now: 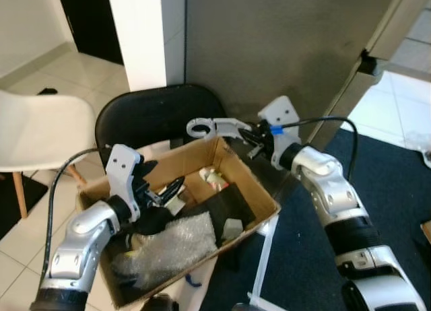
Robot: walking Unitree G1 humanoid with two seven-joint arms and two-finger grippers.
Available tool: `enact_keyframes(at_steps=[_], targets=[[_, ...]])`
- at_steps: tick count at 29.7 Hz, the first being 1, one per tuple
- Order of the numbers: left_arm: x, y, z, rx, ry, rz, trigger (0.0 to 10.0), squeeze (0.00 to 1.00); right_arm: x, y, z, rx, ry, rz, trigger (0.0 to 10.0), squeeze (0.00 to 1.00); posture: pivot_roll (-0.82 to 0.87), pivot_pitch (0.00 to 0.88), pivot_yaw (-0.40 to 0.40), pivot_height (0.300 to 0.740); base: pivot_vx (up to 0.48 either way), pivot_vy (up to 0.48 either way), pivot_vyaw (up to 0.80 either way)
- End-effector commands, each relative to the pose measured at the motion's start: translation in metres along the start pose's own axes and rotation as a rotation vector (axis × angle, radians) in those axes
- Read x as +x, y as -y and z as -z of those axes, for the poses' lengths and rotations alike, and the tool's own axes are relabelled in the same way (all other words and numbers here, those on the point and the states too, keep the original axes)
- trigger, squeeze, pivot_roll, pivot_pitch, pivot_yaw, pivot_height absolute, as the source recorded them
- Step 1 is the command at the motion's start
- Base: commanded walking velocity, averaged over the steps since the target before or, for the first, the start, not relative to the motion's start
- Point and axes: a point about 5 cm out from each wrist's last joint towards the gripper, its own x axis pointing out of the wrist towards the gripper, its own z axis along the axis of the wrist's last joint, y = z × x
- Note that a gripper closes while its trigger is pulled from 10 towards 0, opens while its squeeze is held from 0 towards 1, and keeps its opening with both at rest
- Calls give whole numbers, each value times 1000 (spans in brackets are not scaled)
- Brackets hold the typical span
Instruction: Picking trash to rubbish bin
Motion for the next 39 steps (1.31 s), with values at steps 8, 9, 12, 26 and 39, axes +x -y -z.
enact_keyframes(at_steps=[8, 9, 12, 26, 39], targets=[[2, 10, 2, 18, -47, 56, 10000, 0, -2, -4, 7, 3, -37, -24, 10000, 1000, 5, 0, -49, 740, 0, 0, 0], [2, 10, 2, 19, -48, 56, 10000, 0, -2, -4, 6, 10, -34, -19, 10000, 1000, 5, 0, -49, 740, 0, 0, 0], [2, 10, 2, 19, -52, 57, 10000, 0, -2, -2, 4, 29, -25, -12, 10000, 1000, 6, 0, -49, 740, 0, 0, 0], [14, 2, -12, 32, 46, -30, 10000, 0, -11, 22, -10, 415, 180, 53, 10000, 0, -7, 0, -48, 740, 0, 0, 0], [56, 22, -40, -82, 249, -25, 10000, 0, 5, -18, -6, 439, 188, 1, 10000, 0, -42, 0, -48, 740, 0, 0, 0]])
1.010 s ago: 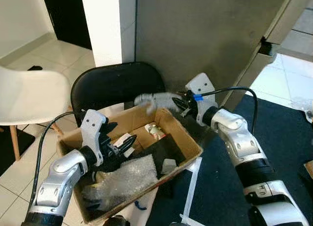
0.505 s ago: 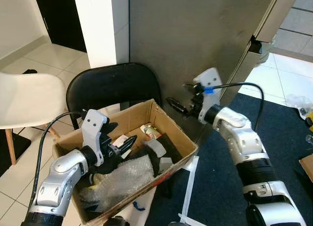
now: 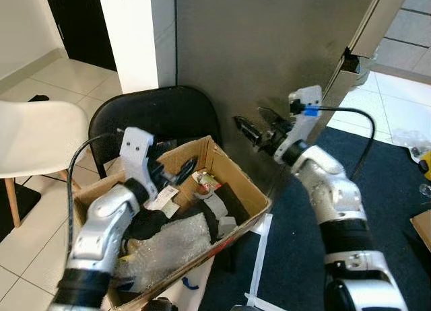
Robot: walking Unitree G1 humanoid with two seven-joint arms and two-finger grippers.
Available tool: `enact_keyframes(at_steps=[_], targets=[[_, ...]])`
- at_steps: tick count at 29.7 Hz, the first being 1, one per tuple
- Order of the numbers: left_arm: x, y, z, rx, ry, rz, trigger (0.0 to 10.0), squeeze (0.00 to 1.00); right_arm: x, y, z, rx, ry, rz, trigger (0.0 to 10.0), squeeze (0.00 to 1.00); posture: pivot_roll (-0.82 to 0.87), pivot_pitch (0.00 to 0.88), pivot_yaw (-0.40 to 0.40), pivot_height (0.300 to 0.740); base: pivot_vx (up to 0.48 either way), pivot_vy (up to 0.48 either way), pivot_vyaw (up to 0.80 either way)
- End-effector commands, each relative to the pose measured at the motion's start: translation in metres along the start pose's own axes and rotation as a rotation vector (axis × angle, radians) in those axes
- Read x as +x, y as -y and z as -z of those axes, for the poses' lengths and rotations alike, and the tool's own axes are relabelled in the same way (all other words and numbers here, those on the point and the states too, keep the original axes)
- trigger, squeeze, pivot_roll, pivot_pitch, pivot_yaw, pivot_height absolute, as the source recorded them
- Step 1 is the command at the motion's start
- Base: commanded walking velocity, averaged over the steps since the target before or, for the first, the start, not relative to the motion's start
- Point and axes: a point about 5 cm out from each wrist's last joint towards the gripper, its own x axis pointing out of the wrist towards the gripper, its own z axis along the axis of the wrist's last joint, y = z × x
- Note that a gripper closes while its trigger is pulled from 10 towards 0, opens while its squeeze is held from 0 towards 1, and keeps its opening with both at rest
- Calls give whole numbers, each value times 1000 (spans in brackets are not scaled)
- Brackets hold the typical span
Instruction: Picking trash to rubbish bin
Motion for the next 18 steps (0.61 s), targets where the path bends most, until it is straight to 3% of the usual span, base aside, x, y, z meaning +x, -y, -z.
enact_keyframes(at_steps=[1, 5, 18], targets=[[4, 3, 2, -34, 14, 1, 10000, 0, -1, -4, 9, -13, -25, -2, 10000, 0, -42, 0, -48, 740, 0, 0, 0], [9, 5, 1, -44, 34, 9, 10000, 0, -2, 1, 7, 31, -11, 15, 10000, 0, -63, 0, -43, 740, 0, 0, 0], [11, 3, 2, -33, 29, -5, 10000, 0, -2, -1, 10, 43, -16, 17, 10000, 0, -65, 0, -37, 740, 0, 0, 0]])
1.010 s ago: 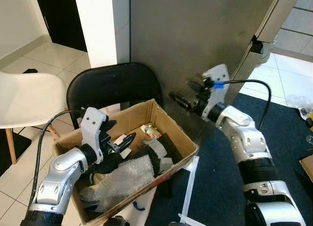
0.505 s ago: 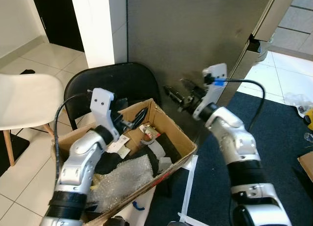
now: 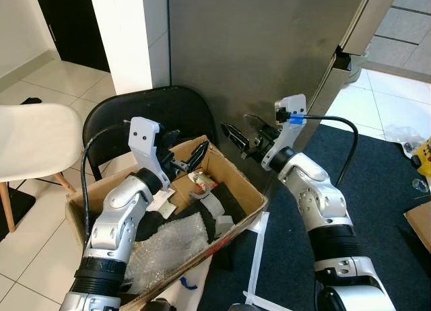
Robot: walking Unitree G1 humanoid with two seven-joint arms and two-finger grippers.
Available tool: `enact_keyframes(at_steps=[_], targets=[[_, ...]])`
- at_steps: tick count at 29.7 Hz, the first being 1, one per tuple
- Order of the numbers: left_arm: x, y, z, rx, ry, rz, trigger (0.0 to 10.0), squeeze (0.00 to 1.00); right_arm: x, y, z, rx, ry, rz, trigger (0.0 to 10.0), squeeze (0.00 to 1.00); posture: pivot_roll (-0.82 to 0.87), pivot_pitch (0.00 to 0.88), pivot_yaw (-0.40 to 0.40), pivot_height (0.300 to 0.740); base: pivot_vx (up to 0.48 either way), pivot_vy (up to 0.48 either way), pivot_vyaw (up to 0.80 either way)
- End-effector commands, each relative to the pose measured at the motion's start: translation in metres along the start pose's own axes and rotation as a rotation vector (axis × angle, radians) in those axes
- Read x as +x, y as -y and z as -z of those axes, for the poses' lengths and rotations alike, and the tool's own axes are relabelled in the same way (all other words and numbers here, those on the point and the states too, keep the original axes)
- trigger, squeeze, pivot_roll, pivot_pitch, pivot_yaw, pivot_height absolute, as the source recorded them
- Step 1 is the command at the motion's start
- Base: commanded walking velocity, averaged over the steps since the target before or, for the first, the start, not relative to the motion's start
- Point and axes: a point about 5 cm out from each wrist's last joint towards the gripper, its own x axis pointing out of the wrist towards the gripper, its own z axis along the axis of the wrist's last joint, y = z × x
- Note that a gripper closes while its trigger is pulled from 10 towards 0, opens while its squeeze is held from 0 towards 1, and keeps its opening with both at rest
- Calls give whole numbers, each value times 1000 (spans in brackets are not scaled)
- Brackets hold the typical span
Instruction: Picking trash to rubbish bin
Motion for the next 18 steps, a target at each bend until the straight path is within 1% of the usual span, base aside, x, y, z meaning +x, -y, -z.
enact_keyframes(at_steps=[1, 6, 15, 18], targets=[[2, 1, 1, 0, 1, 1, 10000, 0, 0, 0, 2, 9, -13, 3, 10000, 0, -60, 0, -36, 740, 0, 0, 0], [3, 1, 1, 18, -3, 25, 10000, 0, 1, -1, 3, 19, -16, -2, 10000, 0, -31, 0, -46, 740, 0, 0, 0], [3, 2, 4, 16, -10, 32, 10000, 0, 1, -2, 5, 20, -21, -5, 10000, 0, -31, 0, -48, 740, 0, 0, 0], [4, 4, 4, 19, -13, 54, 10000, 0, 1, -2, 5, 14, -24, -6, 10000, 0, -33, 0, -48, 740, 0, -251, 0]])
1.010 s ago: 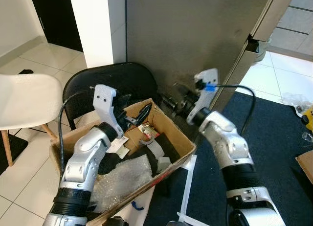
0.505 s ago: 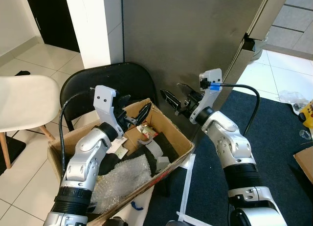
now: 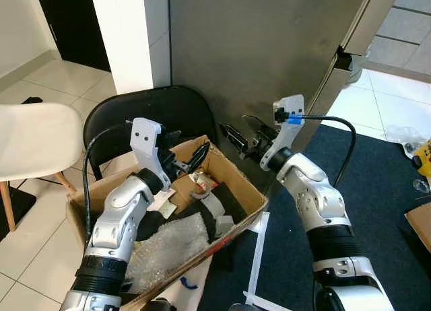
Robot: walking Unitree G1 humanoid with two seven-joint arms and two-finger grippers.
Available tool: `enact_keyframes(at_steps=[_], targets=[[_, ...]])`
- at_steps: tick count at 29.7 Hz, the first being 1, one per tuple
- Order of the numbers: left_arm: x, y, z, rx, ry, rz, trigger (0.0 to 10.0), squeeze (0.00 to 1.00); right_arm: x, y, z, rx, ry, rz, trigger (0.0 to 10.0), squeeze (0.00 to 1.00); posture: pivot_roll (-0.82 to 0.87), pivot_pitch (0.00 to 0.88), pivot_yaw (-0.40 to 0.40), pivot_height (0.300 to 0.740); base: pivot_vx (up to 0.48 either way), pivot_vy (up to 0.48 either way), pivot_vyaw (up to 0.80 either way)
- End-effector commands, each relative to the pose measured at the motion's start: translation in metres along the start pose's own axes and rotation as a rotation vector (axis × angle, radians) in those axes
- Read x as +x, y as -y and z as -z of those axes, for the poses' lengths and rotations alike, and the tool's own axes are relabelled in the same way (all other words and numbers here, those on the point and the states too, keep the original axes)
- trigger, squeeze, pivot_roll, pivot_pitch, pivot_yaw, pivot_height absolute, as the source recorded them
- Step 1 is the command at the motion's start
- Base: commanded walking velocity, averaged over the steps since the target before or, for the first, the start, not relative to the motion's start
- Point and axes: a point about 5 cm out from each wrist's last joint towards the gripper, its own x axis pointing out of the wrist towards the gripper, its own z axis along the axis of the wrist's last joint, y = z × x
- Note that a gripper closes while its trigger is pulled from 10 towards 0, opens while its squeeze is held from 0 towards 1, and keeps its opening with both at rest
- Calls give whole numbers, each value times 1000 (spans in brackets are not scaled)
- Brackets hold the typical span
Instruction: Picking trash to rubbish bin
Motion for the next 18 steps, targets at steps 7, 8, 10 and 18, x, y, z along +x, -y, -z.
enact_keyframes(at_steps=[7, 8, 10, 18], targets=[[3, 2, 4, 3, -16, 29, 10000, 0, 0, 1, 4, 0, -26, 1, 10000, 0, -32, 0, -48, 740, 0, -318, 0], [3, 3, 4, 5, -16, 31, 10000, 0, 0, 0, 4, -1, -26, 0, 10000, 0, -32, 0, -48, 740, 0, -345, 0], [3, 3, 4, 5, -17, 33, 10000, 0, 0, 0, 4, 0, -26, -1, 10000, 0, -33, 0, -47, 740, 0, -351, 0], [3, 3, 3, 5, -16, 36, 10000, 0, 0, 0, 4, 2, -26, -1, 10000, 0, -32, 0, -47, 740, 0, -372, 0]])
